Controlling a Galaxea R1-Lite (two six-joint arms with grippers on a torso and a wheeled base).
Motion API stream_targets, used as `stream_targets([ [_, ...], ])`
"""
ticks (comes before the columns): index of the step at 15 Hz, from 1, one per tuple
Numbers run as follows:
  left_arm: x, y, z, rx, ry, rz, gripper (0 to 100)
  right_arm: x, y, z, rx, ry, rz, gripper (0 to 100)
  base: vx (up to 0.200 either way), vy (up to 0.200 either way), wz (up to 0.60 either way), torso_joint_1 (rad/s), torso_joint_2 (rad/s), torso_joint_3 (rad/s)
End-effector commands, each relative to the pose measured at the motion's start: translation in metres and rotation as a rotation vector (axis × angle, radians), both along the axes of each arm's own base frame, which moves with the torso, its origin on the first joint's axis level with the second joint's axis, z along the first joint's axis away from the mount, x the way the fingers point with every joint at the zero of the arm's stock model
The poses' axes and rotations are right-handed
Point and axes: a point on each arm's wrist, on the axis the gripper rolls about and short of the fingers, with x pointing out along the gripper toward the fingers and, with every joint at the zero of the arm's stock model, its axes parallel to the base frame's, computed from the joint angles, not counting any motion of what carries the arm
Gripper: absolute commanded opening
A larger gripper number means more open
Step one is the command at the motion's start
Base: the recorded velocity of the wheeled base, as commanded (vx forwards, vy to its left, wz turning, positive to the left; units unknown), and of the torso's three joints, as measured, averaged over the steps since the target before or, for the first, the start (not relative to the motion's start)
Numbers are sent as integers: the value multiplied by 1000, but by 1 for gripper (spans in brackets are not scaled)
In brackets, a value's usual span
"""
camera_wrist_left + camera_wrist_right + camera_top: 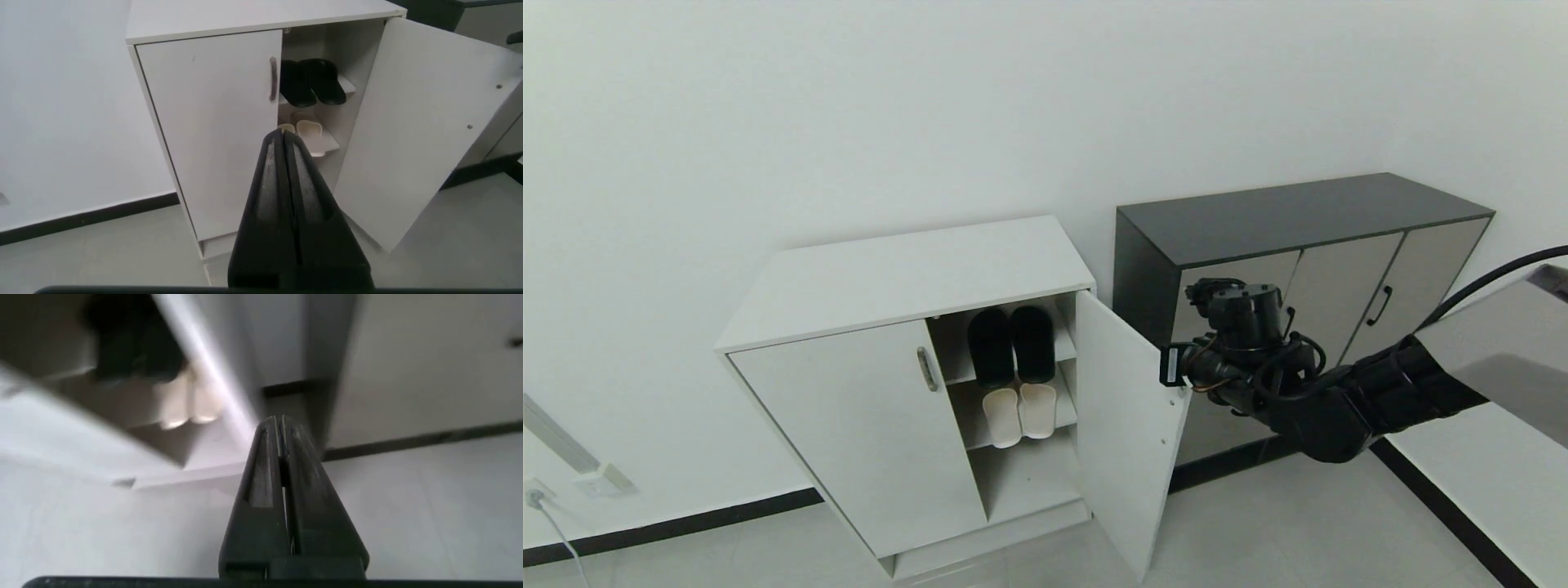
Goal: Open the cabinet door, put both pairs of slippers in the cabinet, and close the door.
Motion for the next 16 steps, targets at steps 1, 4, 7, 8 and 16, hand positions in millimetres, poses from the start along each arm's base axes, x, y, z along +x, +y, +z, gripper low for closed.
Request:
stream_targets([
  [1,0,0,0,-1,0,0,0,-20,5,17,13,-25,36,0,0,0,0,0,0,0],
  [4,0,0,0,-1,0,0,0,-21,8,9,-2,-5,43,0,0,0,0,0,0,0],
  [7,0,0,0,-1,0,0,0,-9,12,-19,-37,48,36,0,0,0,0,0,0,0],
  [8,0,0,0,-1,0,0,0,-9,16,-27,-46,62,45,0,0,0,0,0,0,0],
  [16,0,0,0,-2,0,0,0,-71,60,-11,73,61,273,0,0,0,0,0,0,0],
])
